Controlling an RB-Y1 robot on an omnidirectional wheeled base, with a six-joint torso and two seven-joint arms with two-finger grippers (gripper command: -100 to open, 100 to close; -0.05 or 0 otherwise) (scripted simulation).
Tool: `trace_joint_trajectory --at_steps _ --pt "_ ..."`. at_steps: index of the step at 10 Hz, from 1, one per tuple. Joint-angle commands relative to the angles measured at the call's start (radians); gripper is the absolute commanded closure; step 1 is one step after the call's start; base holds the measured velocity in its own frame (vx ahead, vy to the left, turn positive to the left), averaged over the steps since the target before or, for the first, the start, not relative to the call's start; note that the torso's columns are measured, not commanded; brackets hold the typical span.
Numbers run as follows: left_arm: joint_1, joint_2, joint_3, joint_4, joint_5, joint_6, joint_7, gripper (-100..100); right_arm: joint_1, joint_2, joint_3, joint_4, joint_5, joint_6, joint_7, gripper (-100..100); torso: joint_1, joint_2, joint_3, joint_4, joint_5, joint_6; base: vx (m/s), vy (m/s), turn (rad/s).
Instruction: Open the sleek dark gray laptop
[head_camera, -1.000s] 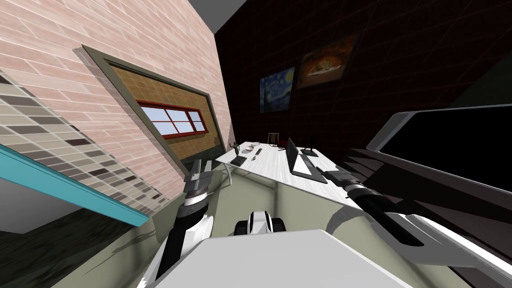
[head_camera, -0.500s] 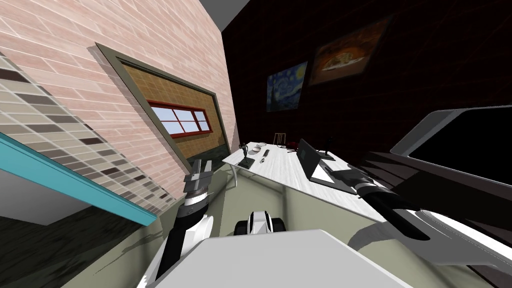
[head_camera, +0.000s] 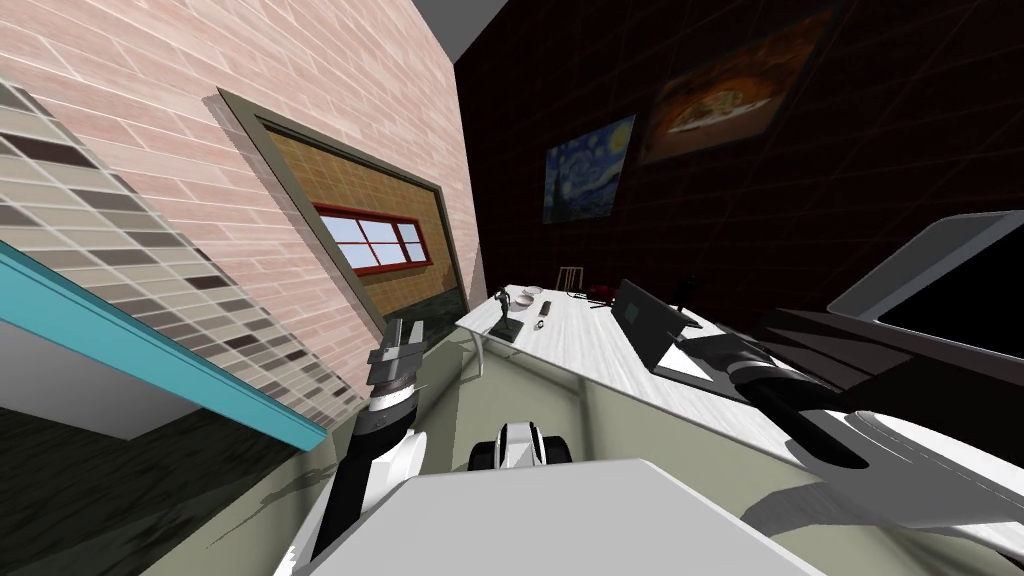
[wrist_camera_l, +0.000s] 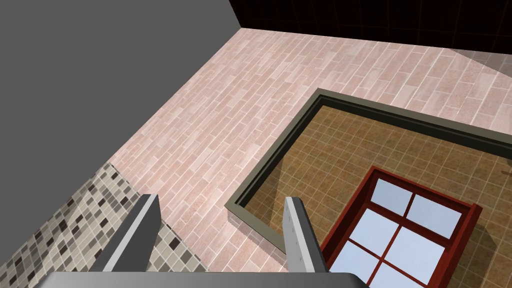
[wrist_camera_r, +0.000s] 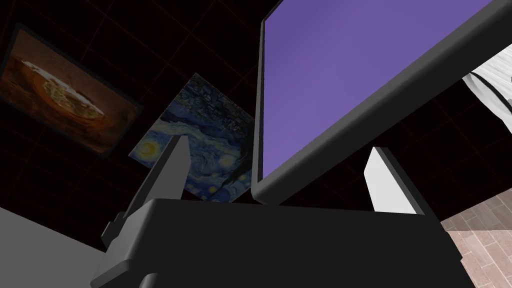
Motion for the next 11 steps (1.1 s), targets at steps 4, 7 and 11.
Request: trace_joint_trajectory --at_steps 4,7,11 --pt "0.0 0.0 0.0 0.0 0.0 0.0 0.0 0 -0.015 -0.011 -0.008 0.018 -0.028 0.004 -0.021 100 -0.006 0.004 0.003 0.001 -0.002 0.001 0.006 0.011 -0.005" --pt "0.0 0.0 0.0 0.0 0.0 0.0 0.0 0 -0.046 0.0 -0.008 0.039 -0.076 -0.017 -0.071 100 -0.006 0.003 0.002 0.001 -0.002 0.003 -0.06 -0.086 -0.025" --pt "0.0 0.0 0.0 0.0 0.0 0.0 0.0 0 -0.087 0.015 -0.007 0.066 -0.14 -0.046 -0.137 100 -0.007 0.0 0.0 -0.001 -0.004 0.003 -0.053 -0.078 -0.023"
